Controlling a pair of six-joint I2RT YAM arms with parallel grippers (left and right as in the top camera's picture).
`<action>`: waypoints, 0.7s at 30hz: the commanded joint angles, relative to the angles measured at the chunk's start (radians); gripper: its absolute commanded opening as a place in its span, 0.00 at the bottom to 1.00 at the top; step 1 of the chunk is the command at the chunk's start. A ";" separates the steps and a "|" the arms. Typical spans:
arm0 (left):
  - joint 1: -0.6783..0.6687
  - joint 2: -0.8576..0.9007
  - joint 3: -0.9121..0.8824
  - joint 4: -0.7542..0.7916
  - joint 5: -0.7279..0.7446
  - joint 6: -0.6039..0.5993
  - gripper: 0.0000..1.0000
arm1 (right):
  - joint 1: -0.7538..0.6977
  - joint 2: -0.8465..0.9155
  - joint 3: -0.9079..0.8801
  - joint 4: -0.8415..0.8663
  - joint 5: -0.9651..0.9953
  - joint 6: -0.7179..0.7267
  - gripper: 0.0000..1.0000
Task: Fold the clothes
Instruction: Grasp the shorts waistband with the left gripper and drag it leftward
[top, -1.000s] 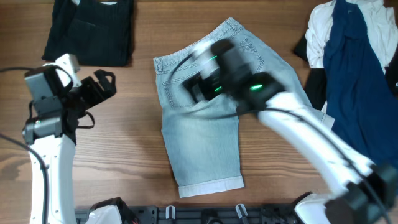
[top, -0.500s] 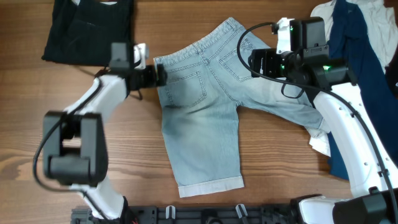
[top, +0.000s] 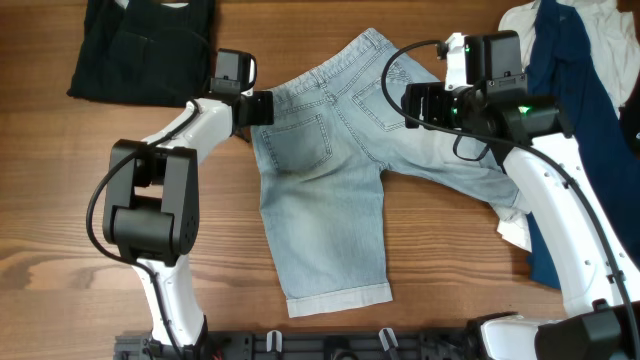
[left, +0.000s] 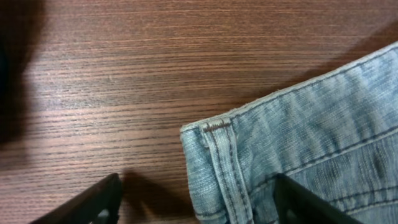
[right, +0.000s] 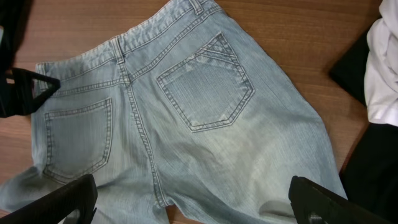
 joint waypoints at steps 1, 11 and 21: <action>-0.006 0.012 0.012 0.005 0.012 0.003 0.57 | 0.002 0.011 -0.011 0.005 0.021 0.017 1.00; 0.027 -0.127 0.048 -0.175 -0.102 -0.136 0.04 | 0.002 0.011 -0.011 0.006 0.021 0.018 0.95; 0.277 -0.476 0.072 -0.680 -0.241 -0.166 0.04 | 0.003 0.104 -0.011 0.019 -0.066 0.017 0.94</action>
